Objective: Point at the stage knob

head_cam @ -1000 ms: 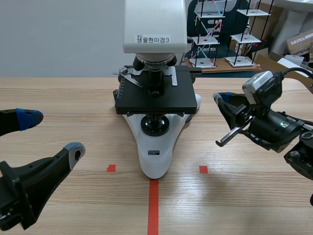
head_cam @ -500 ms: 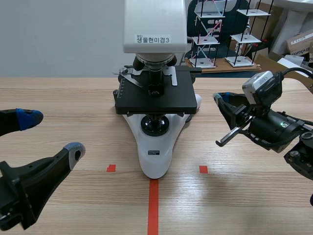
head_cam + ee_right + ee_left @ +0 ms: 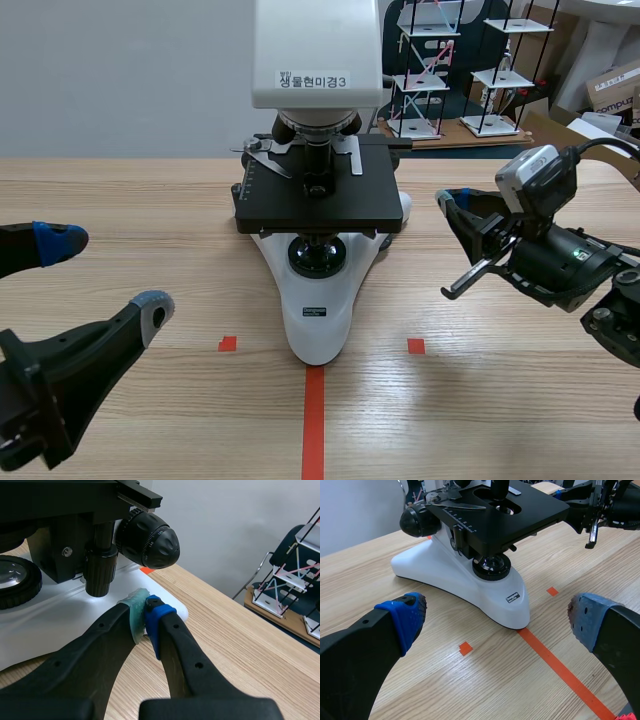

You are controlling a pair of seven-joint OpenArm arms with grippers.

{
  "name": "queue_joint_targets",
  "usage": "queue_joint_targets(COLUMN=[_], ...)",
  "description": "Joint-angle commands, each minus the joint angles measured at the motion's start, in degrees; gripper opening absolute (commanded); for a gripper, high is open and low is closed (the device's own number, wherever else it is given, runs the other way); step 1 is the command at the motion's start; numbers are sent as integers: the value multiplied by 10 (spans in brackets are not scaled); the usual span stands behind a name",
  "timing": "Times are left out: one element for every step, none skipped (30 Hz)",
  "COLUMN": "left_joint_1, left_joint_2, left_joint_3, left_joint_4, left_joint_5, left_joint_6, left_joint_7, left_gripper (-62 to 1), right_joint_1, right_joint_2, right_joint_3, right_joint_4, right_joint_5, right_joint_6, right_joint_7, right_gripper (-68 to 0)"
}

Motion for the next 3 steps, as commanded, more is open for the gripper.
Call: queue_joint_targets(left_joint_1=[-2, -2, -2], left_joint_2=[3, 3, 3], left_joint_3=[-2, -2, -2], left_joint_4=[6, 6, 6], left_joint_5=[-4, -4, -4], left_joint_6=[0, 0, 0], left_joint_7=[-8, -8, -8], left_gripper=[-11, -11, -11], right_joint_1=[8, 8, 8], right_joint_2=[2, 2, 2], right_joint_3=[5, 5, 5], right_joint_4=[6, 6, 6], right_joint_5=[4, 4, 4], right_joint_6=[-2, -2, -2], right_joint_7=[6, 6, 6], right_gripper=[-676, -676, -676])
